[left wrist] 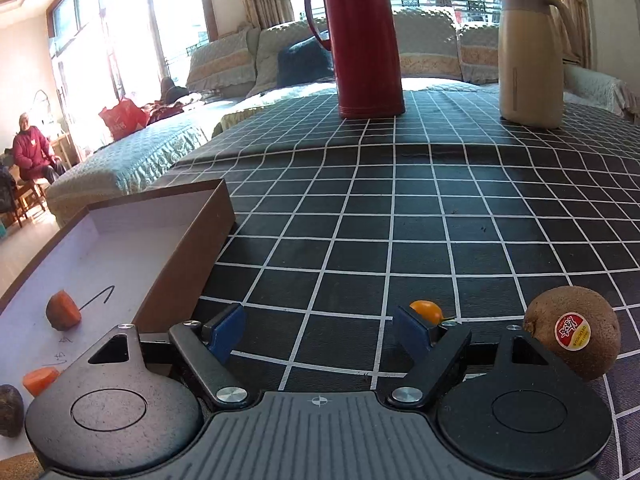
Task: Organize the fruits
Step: 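Move the left gripper to the small kumquat and close on it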
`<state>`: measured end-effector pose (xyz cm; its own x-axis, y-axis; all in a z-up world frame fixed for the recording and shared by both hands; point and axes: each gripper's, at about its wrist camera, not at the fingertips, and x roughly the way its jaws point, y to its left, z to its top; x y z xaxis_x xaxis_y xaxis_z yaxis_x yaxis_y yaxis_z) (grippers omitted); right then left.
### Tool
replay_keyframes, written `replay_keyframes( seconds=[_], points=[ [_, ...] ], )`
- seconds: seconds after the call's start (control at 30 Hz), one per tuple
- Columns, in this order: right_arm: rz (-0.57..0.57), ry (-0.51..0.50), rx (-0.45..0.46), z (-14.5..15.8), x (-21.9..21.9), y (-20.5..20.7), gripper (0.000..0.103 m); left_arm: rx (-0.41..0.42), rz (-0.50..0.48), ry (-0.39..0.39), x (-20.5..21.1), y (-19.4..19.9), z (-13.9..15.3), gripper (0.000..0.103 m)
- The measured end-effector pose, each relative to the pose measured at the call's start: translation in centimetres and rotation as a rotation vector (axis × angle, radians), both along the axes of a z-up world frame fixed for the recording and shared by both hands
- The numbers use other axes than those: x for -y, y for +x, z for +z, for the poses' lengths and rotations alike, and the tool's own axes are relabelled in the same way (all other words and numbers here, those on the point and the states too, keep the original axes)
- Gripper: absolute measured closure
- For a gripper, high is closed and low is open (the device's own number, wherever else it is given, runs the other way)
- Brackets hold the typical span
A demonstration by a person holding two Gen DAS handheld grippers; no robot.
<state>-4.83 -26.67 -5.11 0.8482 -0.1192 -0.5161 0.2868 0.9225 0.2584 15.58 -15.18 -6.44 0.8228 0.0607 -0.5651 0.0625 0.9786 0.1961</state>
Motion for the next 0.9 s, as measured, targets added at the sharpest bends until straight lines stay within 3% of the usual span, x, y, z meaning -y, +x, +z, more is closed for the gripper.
replay_keyframes(
  seconds=[0.17, 0.23, 0.27, 0.3, 0.47, 0.53, 0.57, 0.6, 0.67, 0.77, 0.9],
  points=[
    [-0.001, 0.018, 0.000, -0.1, 0.3, 0.0, 0.048, -0.022, 0.000, -0.002, 0.8, 1.1, -0.2, 0.023],
    [-0.001, 0.030, -0.005, -0.2, 0.5, 0.1, 0.046, -0.022, -0.008, -0.026, 0.6, 1.3, -0.1, 0.047],
    [0.001, 0.034, -0.005, -0.3, 0.6, 0.1, 0.045, -0.040, -0.019, -0.041, 0.6, 1.5, -0.1, 0.076],
    [0.002, 0.036, -0.004, -0.2, 0.5, 0.1, 0.045, -0.052, -0.025, -0.064, 0.5, 1.8, 0.0, 0.083],
    [0.009, 0.043, 0.006, 0.0, 0.4, 0.0, 0.044, -0.029, -0.033, -0.080, 0.4, 1.6, -0.1, 0.084],
    [0.010, 0.048, 0.015, 0.1, 0.5, -0.2, 0.043, -0.007, -0.023, -0.060, 0.4, 1.5, 0.1, 0.057],
    [0.010, 0.051, 0.019, 0.1, 0.5, -0.2, 0.042, 0.003, -0.025, -0.049, 0.6, 1.5, 0.3, 0.013],
    [0.011, 0.057, 0.022, 0.2, 0.6, -0.2, 0.042, 0.042, -0.025, -0.036, 0.7, 1.3, 0.5, 0.000],
    [0.013, 0.068, 0.030, 0.3, 0.7, -0.2, 0.041, 0.112, -0.083, -0.009, 1.2, 0.6, 1.1, 0.000],
    [0.019, 0.085, 0.041, 0.4, 0.9, -0.3, 0.040, 0.137, -0.153, 0.017, 2.3, 0.5, 1.4, 0.000],
    [0.025, 0.130, 0.062, 0.6, 1.4, -0.5, 0.039, 0.104, -0.167, 0.037, 3.1, 1.8, 0.9, 0.001]
  ],
)
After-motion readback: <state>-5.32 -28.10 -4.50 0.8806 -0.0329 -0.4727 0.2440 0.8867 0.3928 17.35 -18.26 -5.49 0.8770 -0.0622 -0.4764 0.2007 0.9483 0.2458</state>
